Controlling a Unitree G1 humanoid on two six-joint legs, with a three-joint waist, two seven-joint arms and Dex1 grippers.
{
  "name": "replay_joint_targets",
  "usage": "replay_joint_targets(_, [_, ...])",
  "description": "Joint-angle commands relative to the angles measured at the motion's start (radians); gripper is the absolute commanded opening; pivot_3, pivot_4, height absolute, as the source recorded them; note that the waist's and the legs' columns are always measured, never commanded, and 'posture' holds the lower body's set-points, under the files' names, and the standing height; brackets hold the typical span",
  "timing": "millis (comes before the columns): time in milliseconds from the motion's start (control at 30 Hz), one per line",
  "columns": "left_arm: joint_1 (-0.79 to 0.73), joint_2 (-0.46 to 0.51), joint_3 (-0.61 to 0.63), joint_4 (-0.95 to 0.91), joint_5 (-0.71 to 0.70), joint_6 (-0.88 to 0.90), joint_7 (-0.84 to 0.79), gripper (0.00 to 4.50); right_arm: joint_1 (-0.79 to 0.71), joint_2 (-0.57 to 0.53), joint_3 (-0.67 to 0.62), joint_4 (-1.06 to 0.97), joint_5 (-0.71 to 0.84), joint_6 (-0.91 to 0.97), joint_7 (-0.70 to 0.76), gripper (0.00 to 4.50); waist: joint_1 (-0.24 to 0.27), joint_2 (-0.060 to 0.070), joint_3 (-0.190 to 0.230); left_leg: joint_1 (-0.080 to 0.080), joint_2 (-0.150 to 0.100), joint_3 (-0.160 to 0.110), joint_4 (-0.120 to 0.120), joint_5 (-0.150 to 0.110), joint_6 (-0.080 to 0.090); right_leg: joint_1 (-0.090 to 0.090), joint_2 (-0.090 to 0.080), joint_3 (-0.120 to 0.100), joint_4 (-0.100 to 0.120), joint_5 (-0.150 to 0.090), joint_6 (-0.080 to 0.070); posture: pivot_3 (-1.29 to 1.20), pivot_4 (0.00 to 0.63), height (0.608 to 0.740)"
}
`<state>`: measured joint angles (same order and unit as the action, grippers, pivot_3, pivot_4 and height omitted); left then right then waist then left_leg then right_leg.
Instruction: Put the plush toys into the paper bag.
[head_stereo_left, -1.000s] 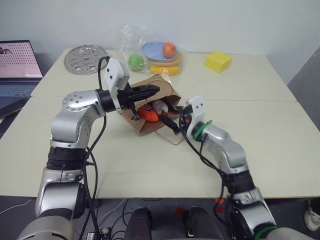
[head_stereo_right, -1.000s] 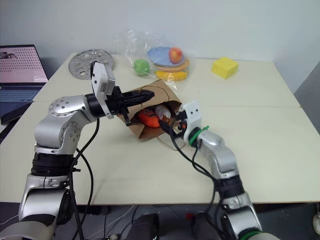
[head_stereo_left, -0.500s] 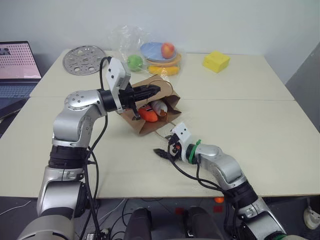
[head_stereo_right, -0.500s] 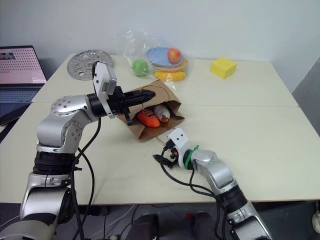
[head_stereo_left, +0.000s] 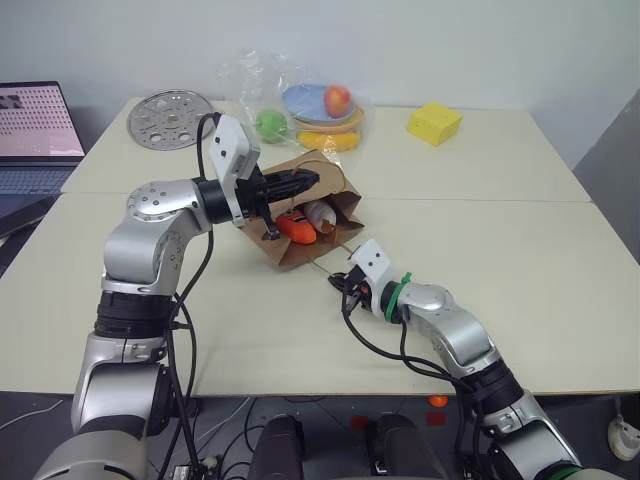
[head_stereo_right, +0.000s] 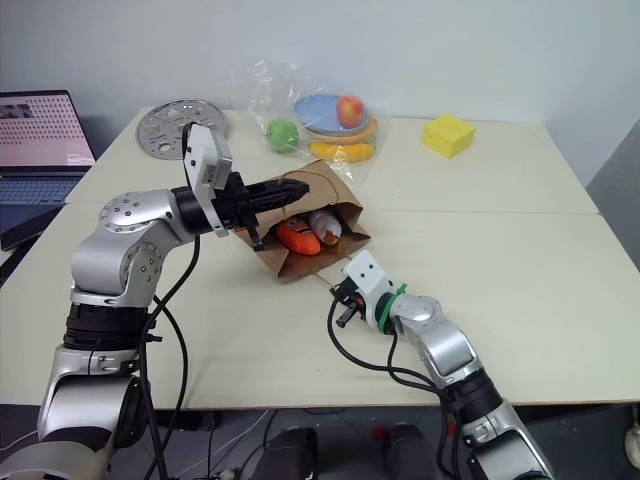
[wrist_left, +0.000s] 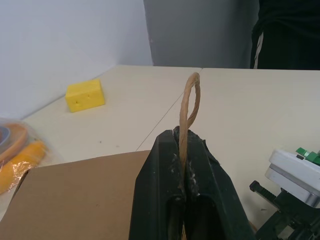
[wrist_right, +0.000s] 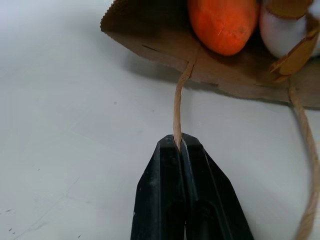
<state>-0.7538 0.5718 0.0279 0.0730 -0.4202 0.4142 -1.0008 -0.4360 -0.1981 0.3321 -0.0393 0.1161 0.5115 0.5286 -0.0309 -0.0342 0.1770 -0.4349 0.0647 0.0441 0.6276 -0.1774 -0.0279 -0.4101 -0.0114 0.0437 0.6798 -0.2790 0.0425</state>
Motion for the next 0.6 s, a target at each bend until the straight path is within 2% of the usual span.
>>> replay_joint_targets(33, [-0.069, -0.018, 0.006, 0.025, 0.012, -0.045, 0.013, 0.00, -0.006, 0.007, -0.081, -0.118, -0.018, -0.094, -0.070, 0.02, 0.003, 0.000, 0.000, 0.000, 0.000, 0.000, 0.000, 0.000, 0.000, 0.000, 0.000, 0.000, 0.000, 0.000, 0.000, 0.00, 0.150, 0.740])
replay_joint_targets(300, [-0.281, -0.136, 0.000, 0.295, 0.099, -0.216, 0.085, 0.00, -0.052, -0.078, -0.095, -0.310, -0.178, -0.352, -0.128, 0.02, 0.005, -0.001, 0.000, -0.001, -0.001, 0.000, 0.001, 0.000, 0.000, 0.000, 0.000, 0.000, -0.001, 0.000, 0.000, 0.00, 0.150, 0.740])
replay_joint_targets(500, [-0.414, -0.200, 0.016, 0.516, 0.121, -0.320, 0.112, 0.00, -0.160, -0.059, -0.086, -0.256, -0.318, -0.457, -0.221, 0.02, -0.001, -0.001, 0.000, -0.001, 0.000, -0.001, 0.000, 0.000, 0.000, -0.001, 0.002, 0.000, 0.000, 0.000, 0.000, 0.00, 0.150, 0.740])
replay_joint_targets(600, [-0.439, -0.232, 0.008, 0.568, 0.132, -0.361, 0.098, 0.00, -0.200, -0.042, -0.079, -0.211, -0.357, -0.485, -0.250, 0.02, 0.000, -0.001, 0.000, -0.001, 0.000, -0.001, 0.000, 0.000, 0.000, -0.001, 0.002, -0.001, 0.000, 0.000, 0.000, 0.00, 0.150, 0.740])
